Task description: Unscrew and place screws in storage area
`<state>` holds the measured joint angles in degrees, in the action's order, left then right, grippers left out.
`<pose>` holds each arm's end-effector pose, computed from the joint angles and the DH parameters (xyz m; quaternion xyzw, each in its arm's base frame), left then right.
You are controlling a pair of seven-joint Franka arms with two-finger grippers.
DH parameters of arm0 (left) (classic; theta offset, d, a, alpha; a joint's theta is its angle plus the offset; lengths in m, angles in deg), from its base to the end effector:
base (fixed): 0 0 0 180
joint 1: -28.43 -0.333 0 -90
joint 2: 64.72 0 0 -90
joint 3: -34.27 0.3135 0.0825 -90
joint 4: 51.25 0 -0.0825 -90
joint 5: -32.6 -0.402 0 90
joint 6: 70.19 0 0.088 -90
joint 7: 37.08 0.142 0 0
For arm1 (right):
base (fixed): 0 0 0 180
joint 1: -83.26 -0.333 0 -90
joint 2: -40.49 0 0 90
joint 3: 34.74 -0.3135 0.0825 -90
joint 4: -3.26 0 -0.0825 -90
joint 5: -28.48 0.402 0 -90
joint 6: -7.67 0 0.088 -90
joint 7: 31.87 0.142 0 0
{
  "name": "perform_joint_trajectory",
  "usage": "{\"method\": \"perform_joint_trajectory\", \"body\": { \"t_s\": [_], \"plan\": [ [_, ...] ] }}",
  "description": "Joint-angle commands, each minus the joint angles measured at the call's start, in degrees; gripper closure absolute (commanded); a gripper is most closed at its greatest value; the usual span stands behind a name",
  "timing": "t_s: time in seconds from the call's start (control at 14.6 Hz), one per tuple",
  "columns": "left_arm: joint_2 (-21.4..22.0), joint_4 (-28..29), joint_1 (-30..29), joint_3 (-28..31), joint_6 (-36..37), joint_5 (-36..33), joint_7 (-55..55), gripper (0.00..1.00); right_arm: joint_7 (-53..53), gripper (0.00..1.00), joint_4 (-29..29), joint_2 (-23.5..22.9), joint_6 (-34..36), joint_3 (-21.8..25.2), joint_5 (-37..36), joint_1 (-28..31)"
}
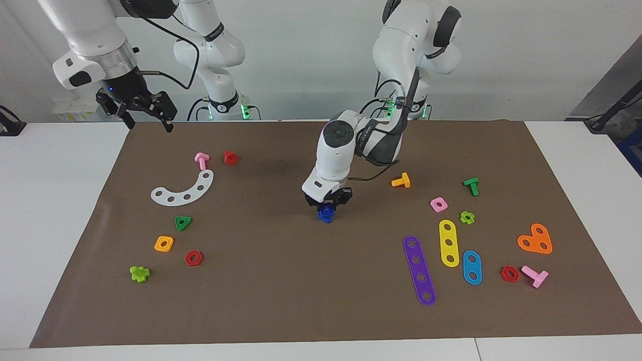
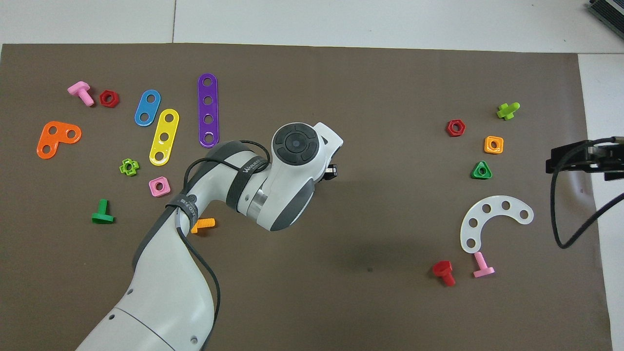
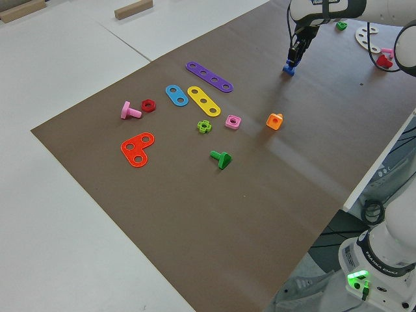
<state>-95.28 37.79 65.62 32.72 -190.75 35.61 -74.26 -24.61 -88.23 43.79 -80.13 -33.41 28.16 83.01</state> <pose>0.5535 -0.4465 0.2939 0.9995 0.0015 -0.0116 0.0285 0.5504 -0.0115 0.6033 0.9973 -0.0728 -0.0033 0.0023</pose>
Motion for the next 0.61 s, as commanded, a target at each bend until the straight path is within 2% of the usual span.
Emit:
{"method": "perform_joint_trajectory", "body": {
  "t_s": [0.0, 0.2, 0.34, 0.55],
  "plan": [
    [-1.61, -5.71, 0.08, 0.75, 5.41, 0.76, -0.53, 0.67, -0.49, 0.0, -1.5, 1.36, -0.09, -0.45, -0.65, 0.78],
    [-1.34, -8.88, -3.34, 0.84, 9.45, 1.38, -0.35, 0.67, -0.49, 0.0, -1.67, 1.36, -0.09, -0.45, -0.64, 0.78],
    [-0.47, -8.8, -5.45, 0.93, 9.12, 1.38, 0.52, 0.67, -0.58, 0.0, -1.76, 1.28, -0.61, -0.36, 0.14, 0.87],
    [3.74, -5.3, -11.95, 0.49, 9.82, 1.99, 8.85, 0.67, -0.58, 0.0, -0.62, 0.14, -1.49, -0.62, 0.15, 0.09]
  ]
}}
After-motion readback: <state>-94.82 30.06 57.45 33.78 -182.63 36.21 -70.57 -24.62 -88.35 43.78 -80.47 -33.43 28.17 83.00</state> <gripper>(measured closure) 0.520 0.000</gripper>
